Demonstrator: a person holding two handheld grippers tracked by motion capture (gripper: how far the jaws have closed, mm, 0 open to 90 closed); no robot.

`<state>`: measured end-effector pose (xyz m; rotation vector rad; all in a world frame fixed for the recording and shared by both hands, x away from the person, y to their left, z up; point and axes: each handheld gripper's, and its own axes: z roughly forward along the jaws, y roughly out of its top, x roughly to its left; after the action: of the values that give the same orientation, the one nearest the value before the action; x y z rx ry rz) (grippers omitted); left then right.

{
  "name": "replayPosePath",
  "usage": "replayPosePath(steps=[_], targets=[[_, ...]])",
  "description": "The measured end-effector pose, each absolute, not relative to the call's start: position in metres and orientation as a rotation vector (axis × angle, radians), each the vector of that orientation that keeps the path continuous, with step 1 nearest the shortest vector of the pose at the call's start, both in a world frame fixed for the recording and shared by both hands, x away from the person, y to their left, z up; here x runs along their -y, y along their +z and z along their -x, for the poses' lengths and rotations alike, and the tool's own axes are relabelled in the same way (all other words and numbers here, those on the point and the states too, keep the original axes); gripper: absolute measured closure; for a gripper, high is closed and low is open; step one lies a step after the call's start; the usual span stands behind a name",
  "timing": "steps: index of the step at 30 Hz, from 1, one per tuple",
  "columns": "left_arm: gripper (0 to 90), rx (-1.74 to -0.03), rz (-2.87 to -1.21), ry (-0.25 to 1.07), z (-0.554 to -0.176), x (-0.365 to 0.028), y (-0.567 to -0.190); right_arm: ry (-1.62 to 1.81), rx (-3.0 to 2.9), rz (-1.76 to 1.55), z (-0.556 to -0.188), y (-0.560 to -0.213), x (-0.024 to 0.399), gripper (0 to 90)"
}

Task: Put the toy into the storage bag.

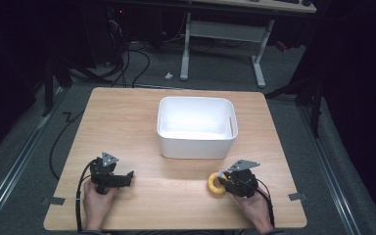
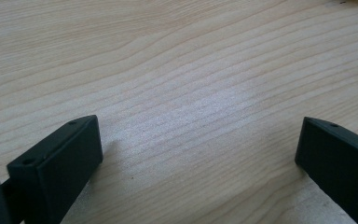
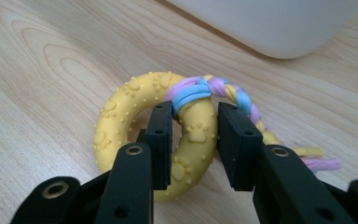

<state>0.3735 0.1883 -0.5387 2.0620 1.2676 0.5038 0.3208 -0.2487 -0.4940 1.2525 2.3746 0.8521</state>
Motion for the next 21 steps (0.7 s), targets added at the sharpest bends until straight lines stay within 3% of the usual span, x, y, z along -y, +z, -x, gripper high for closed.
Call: replayPosePath(steps=[21], targets=[[0.8, -1.267, -2.061, 0.504, -0.373, -0.188, -0.539, 0.892, -2.231, -1.346, -0.307, -0.475, 0.294, 68.8]])
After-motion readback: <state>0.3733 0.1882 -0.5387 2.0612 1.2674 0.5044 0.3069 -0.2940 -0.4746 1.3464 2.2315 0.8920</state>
